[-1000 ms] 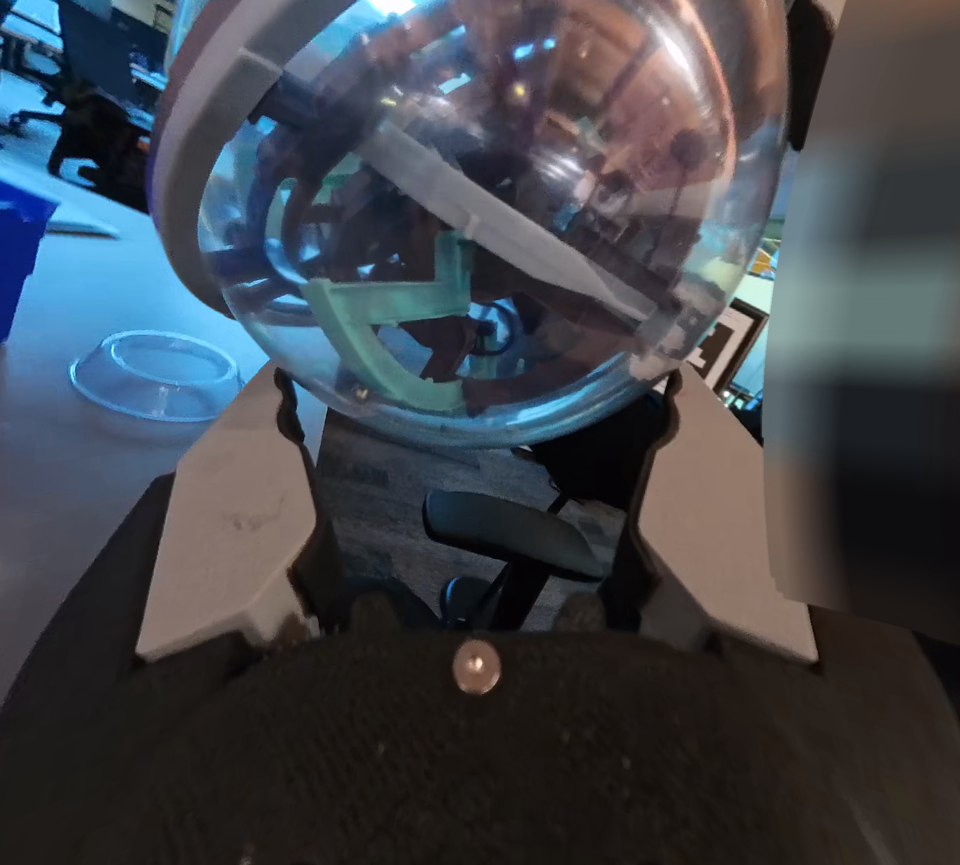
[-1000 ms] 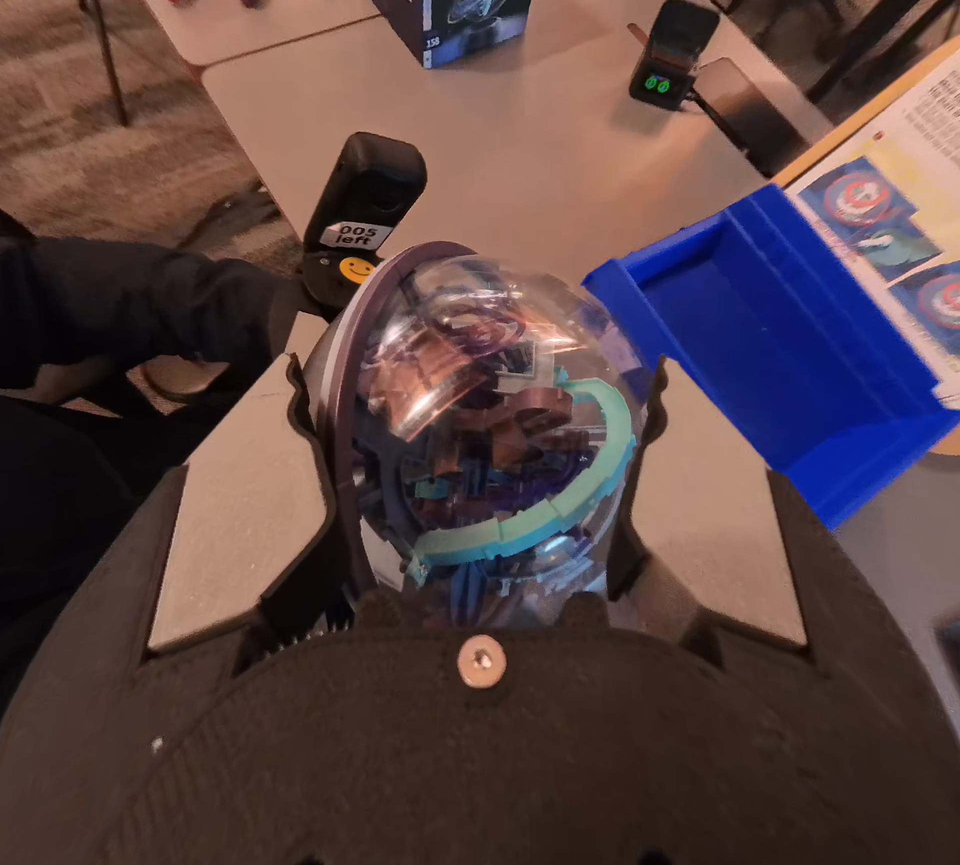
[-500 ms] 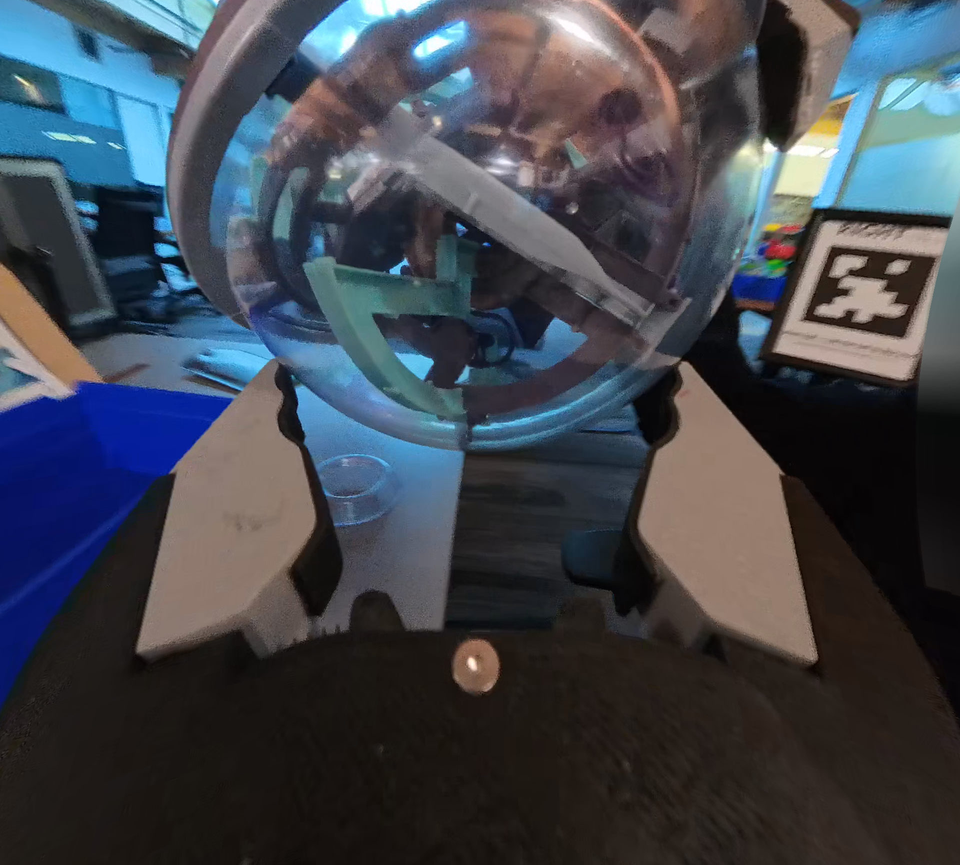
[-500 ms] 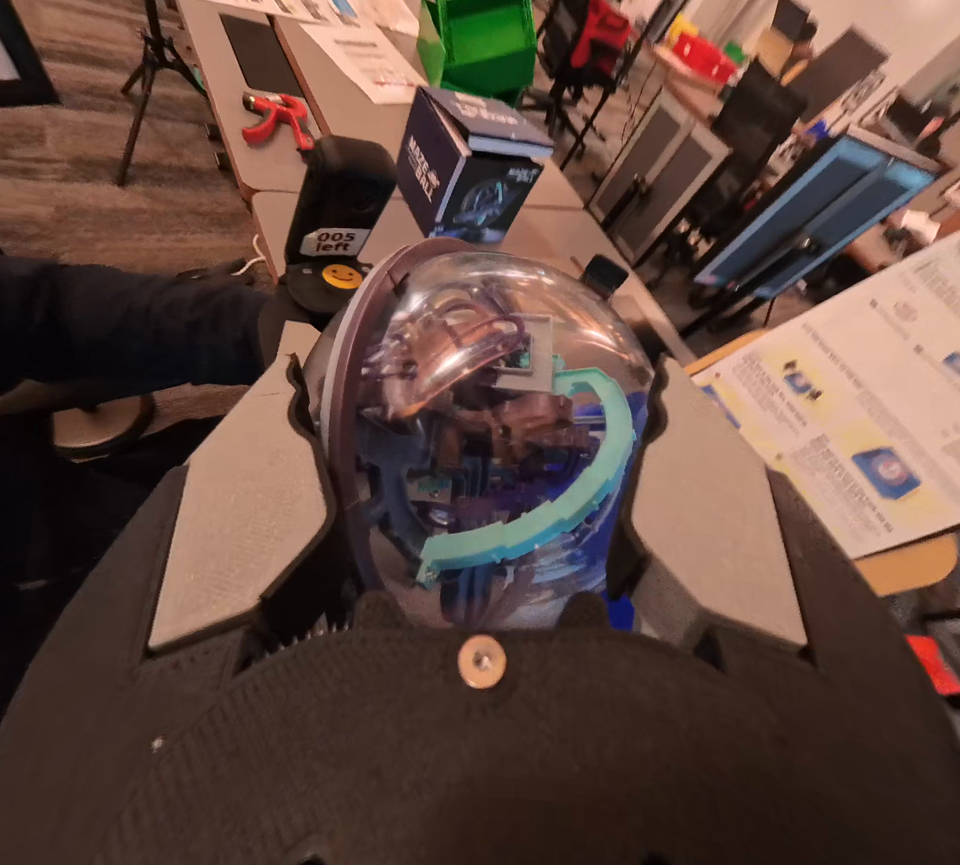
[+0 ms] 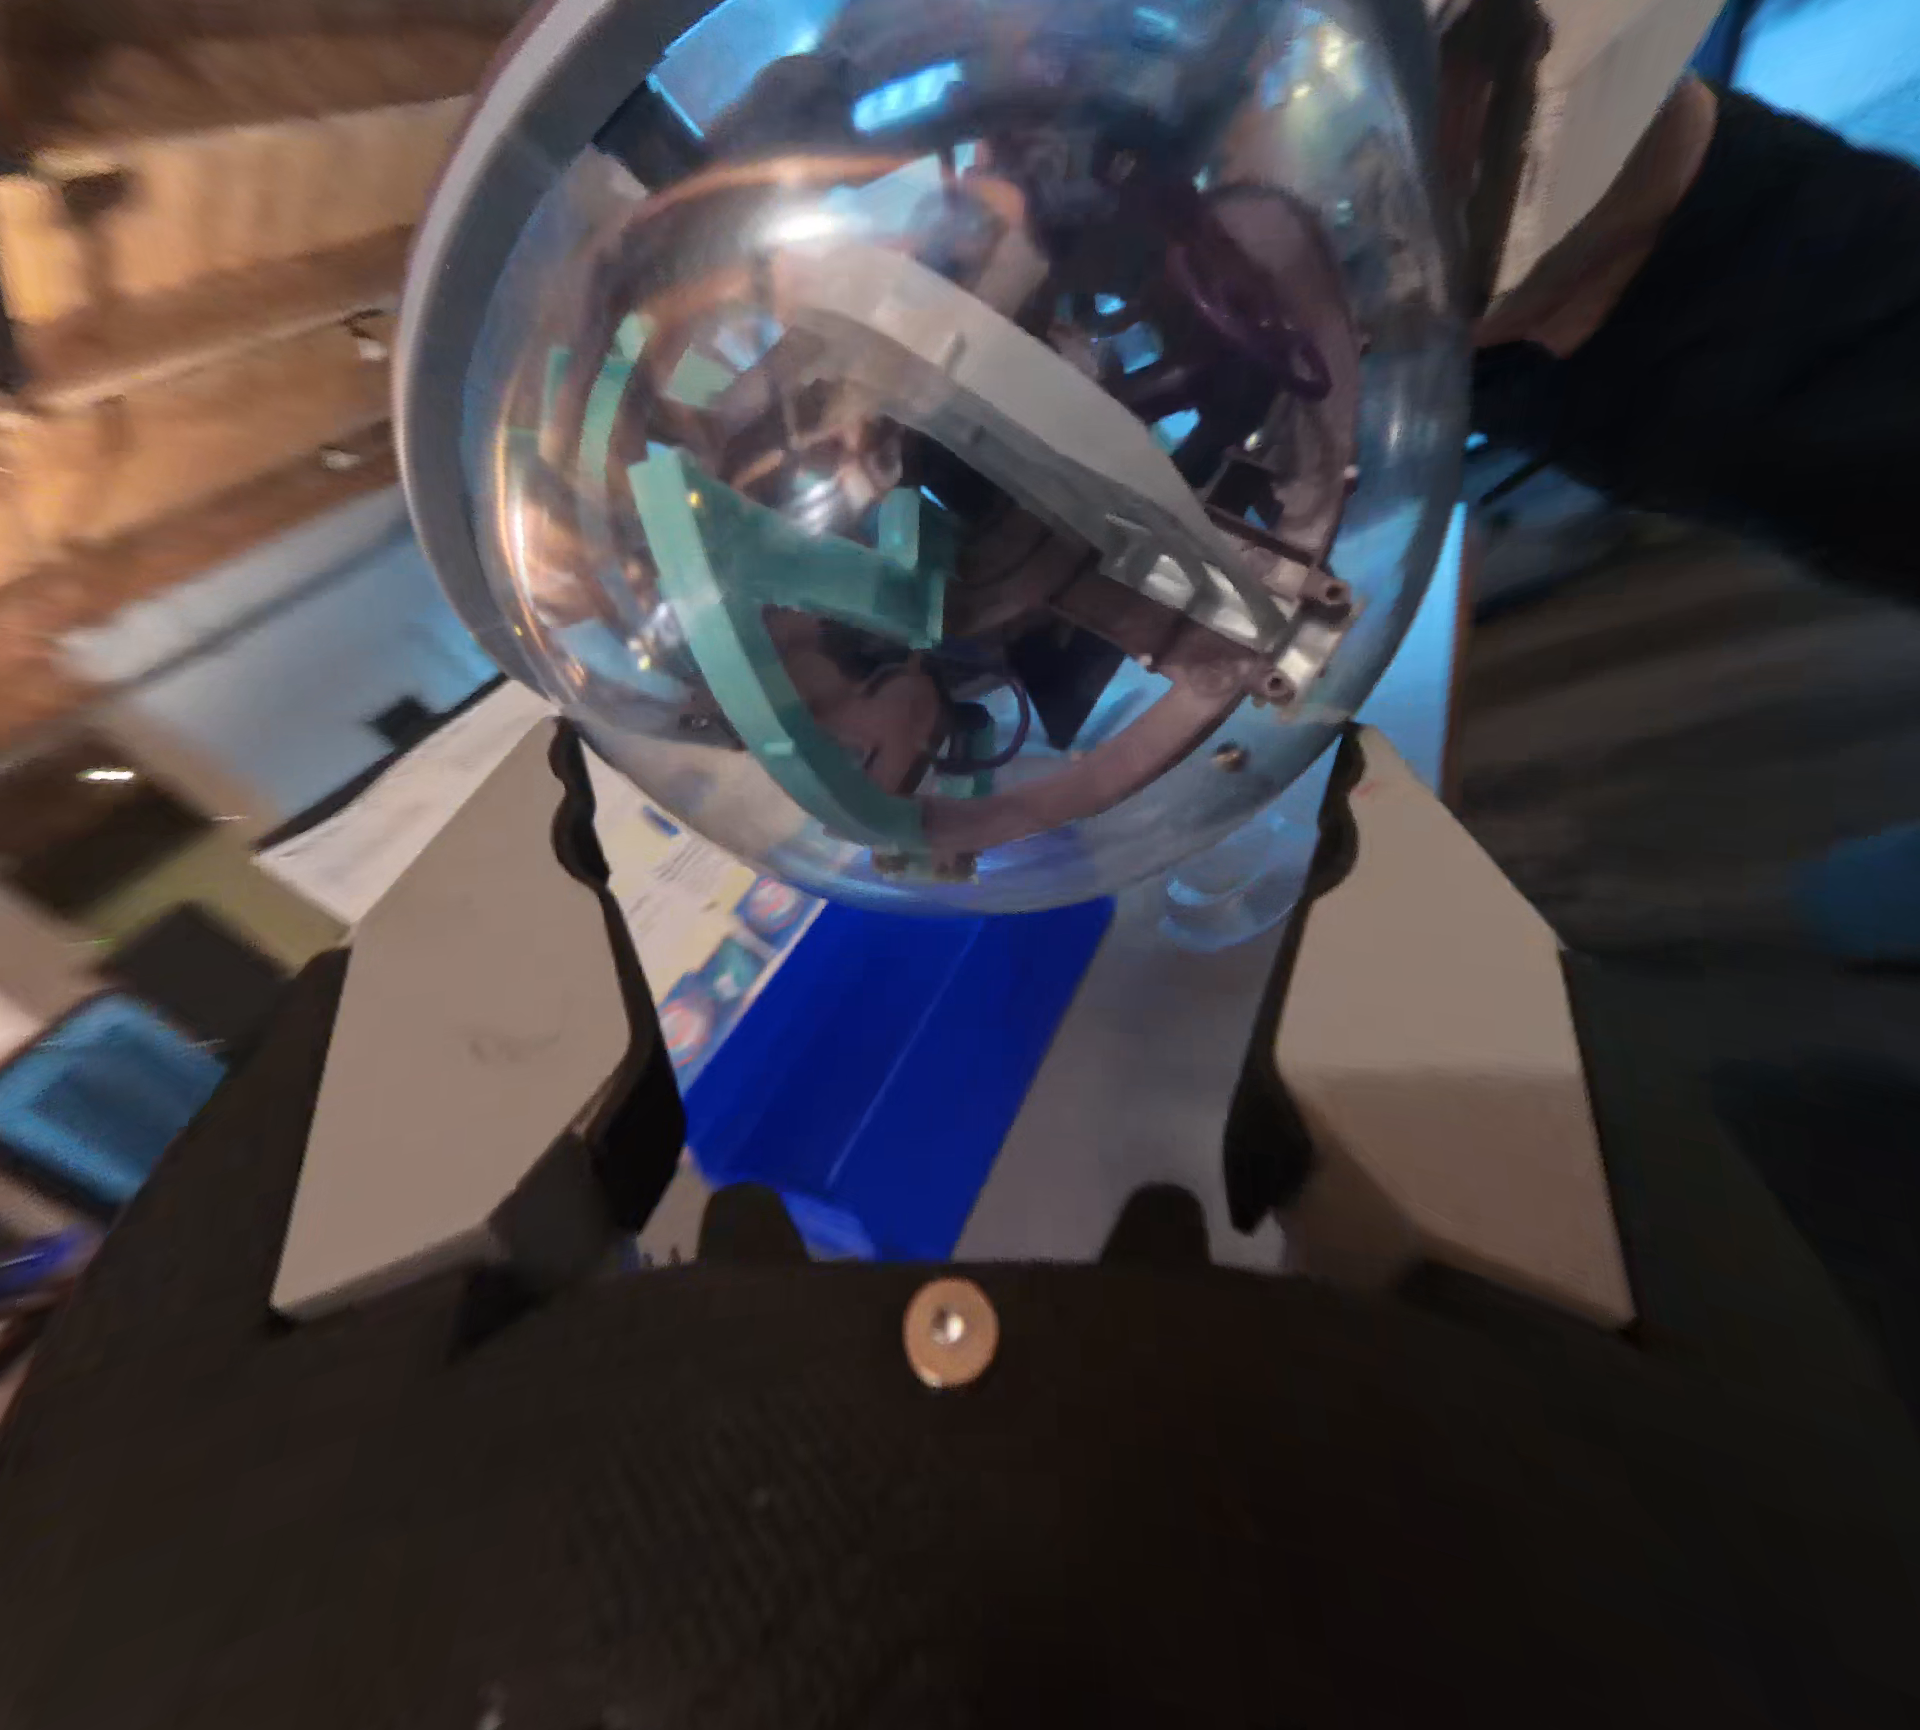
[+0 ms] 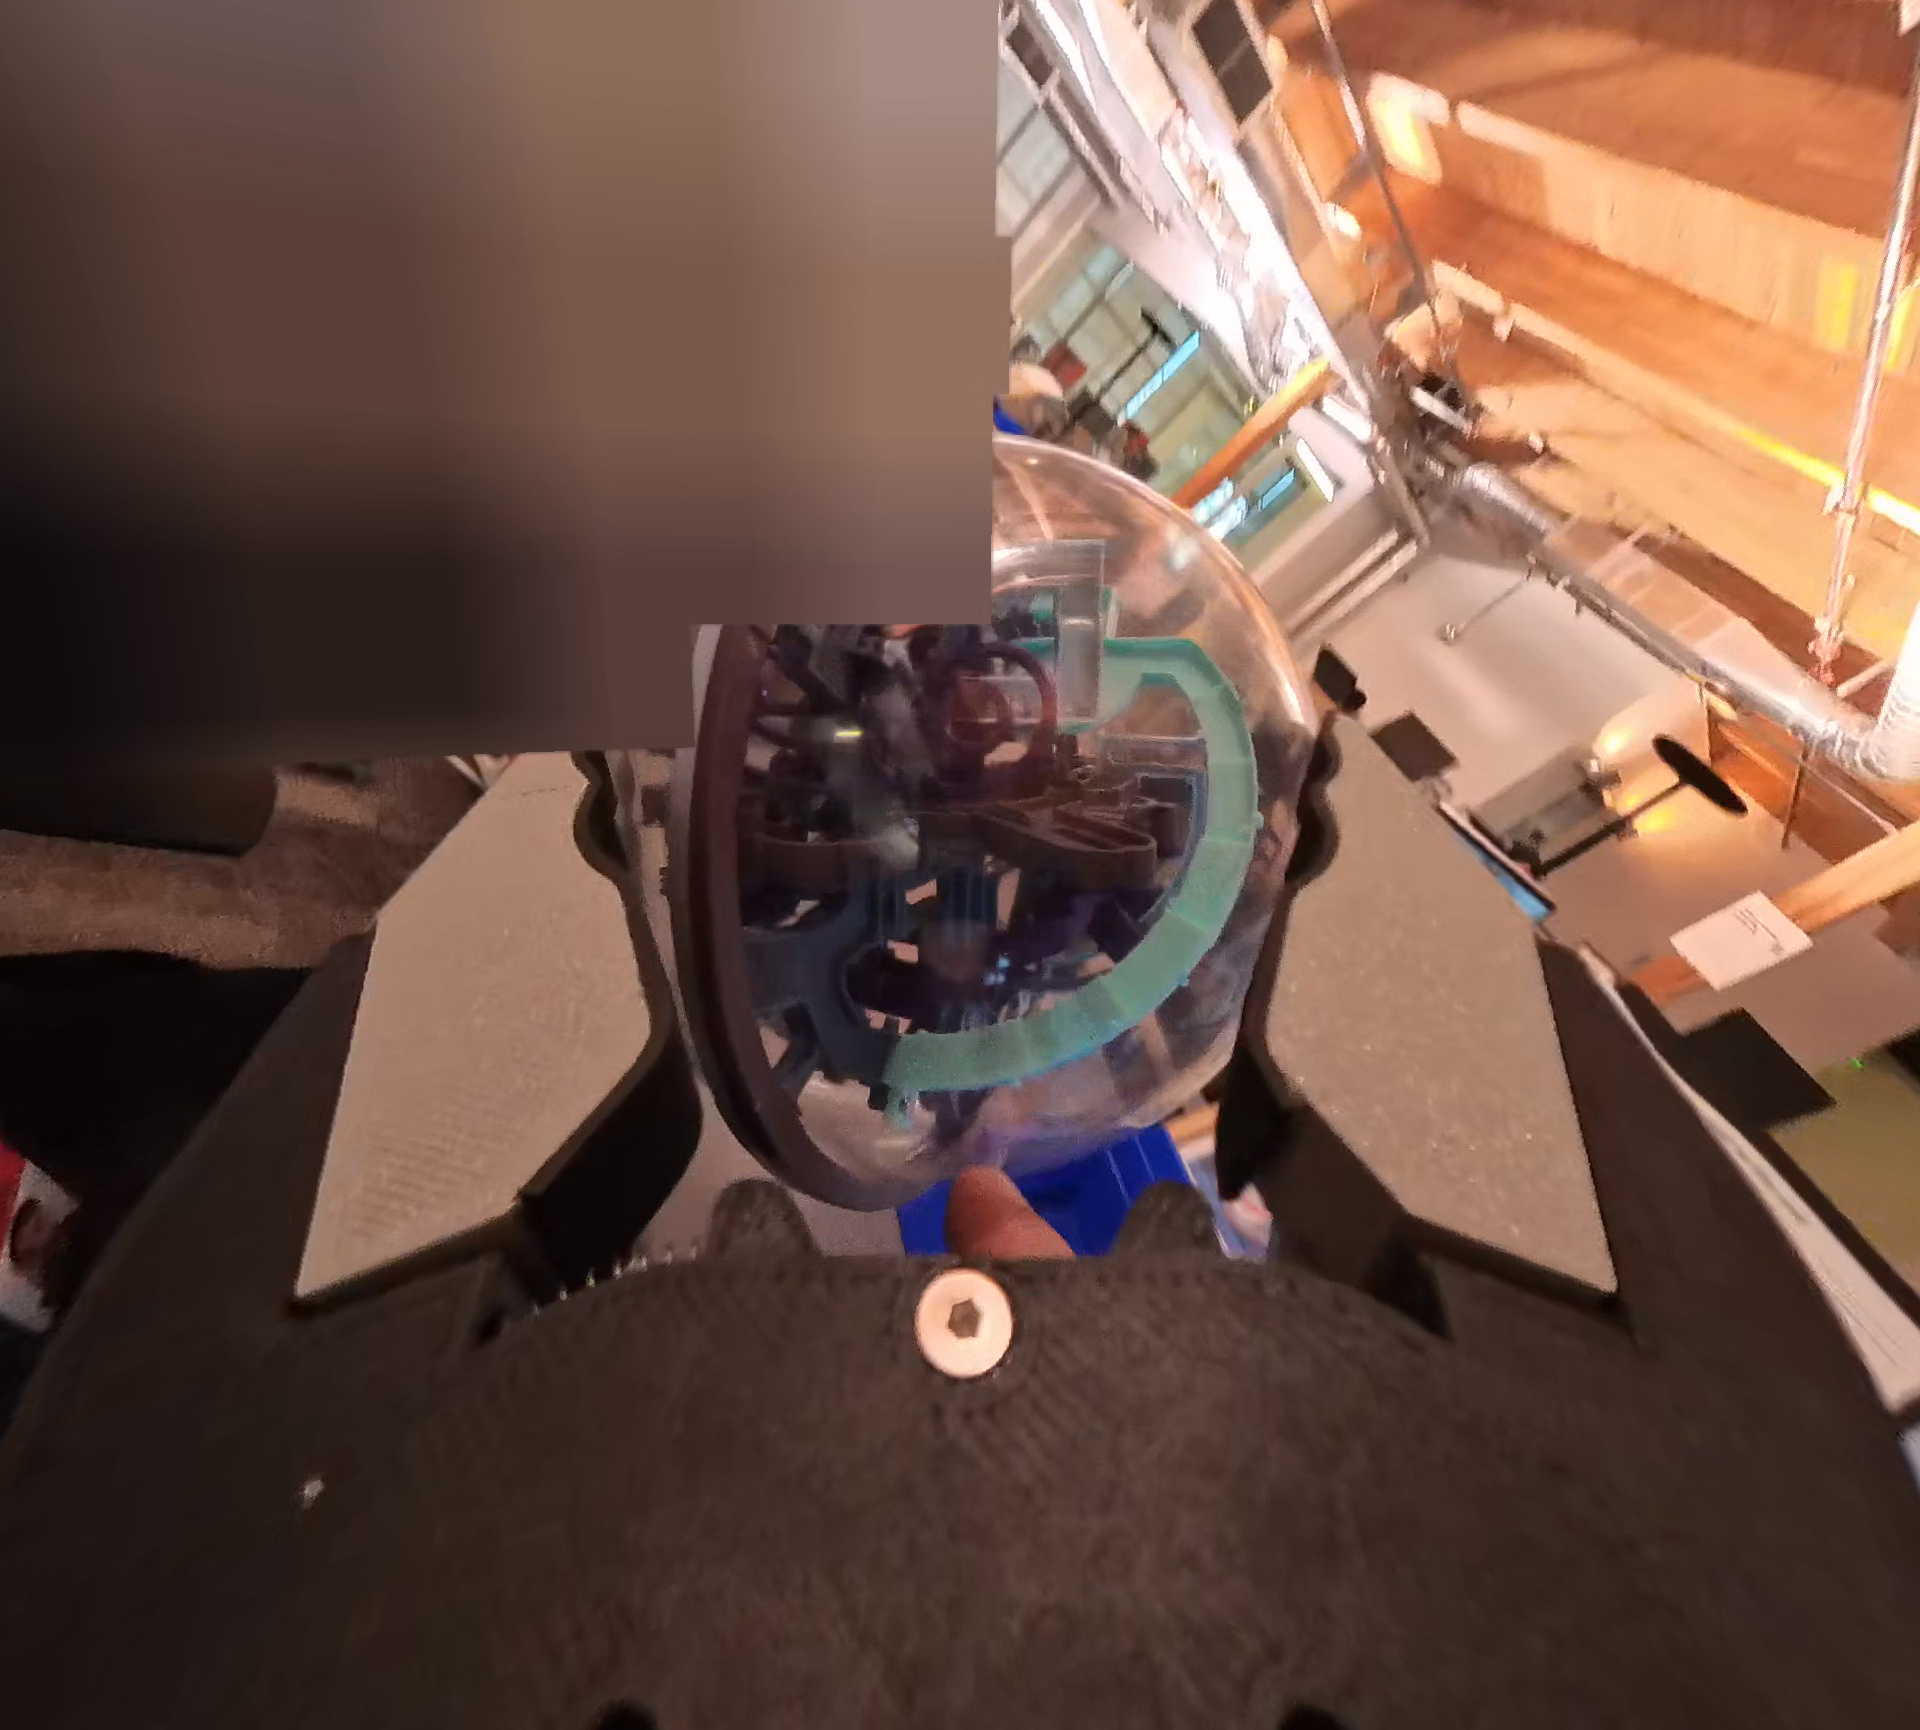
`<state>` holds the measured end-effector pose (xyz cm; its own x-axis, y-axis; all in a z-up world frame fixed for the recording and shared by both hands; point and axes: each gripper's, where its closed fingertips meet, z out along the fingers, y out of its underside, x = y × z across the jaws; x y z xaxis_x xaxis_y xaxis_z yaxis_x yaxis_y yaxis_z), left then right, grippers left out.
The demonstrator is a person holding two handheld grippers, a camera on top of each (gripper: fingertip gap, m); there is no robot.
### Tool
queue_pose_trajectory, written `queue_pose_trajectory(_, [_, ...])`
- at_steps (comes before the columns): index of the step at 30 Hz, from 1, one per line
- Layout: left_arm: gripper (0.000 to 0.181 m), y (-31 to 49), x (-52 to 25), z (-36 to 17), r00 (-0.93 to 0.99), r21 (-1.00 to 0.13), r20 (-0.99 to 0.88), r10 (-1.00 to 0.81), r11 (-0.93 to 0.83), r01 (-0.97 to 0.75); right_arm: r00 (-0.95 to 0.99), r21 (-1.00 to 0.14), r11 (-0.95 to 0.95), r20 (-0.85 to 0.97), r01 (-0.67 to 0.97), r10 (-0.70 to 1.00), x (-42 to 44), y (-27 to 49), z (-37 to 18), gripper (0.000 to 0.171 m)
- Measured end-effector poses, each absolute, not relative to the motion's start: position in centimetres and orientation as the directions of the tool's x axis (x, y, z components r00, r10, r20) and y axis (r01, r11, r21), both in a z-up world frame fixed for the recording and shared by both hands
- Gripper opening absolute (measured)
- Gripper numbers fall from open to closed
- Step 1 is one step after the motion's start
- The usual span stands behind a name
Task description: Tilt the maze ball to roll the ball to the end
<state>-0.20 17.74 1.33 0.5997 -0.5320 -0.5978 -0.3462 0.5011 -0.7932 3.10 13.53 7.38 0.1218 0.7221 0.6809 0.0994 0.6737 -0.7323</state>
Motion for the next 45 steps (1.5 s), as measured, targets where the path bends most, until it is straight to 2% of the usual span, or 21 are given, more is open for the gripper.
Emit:
queue_pose_trajectory(5, [0.135,16.8,-0.1,-1.0,0.586,-0.706,-0.697,-0.414,0.54,-0.458,0.134,-0.718,0.692,0.681,-0.071,0.72,3.9,13.3,4.1,0.129])
queue_pose_trajectory(9, [0.135,16.5,-0.2,-2.1,0.562,-0.641,-0.754,-0.341,0.568,-0.516,0.149,-0.702,0.698,0.682,-0.142,0.716,3.9,13.2,2.3,0.13])
queue_pose_trajectory(13, [0.136,17.0,-0.1,-2.6,0.509,-0.53,-0.83,-0.228,0.607,-0.592,0.188,-0.669,0.725,0.7,-0.165,0.689,4.2,14.1,1.1,0.132])
queue_pose_trajectory(17, [0.136,17.8,0.5,-3.4,0.503,-0.513,-0.839,-0.207,0.612,-0.603,0.212,-0.664,0.729,0.698,-0.165,0.684,4.6,14.9,0.3,0.132])
queue_pose_trajectory(23, [0.136,18.8,1.5,-4.1,0.527,-0.549,-0.815,-0.24,0.607,-0.574,0.224,-0.672,0.735,0.705,-0.095,0.673,5.1,15.7,-0.3,0.132])
queue_pose_trajectory(45, [0.136,15.9,3.8,-3.4,0.54,-0.417,-0.837,-0.09,0.743,-0.523,0.203,-0.593,0.796,0.771,-0.117,0.604,7.1,12.9,-0.1,0.132])
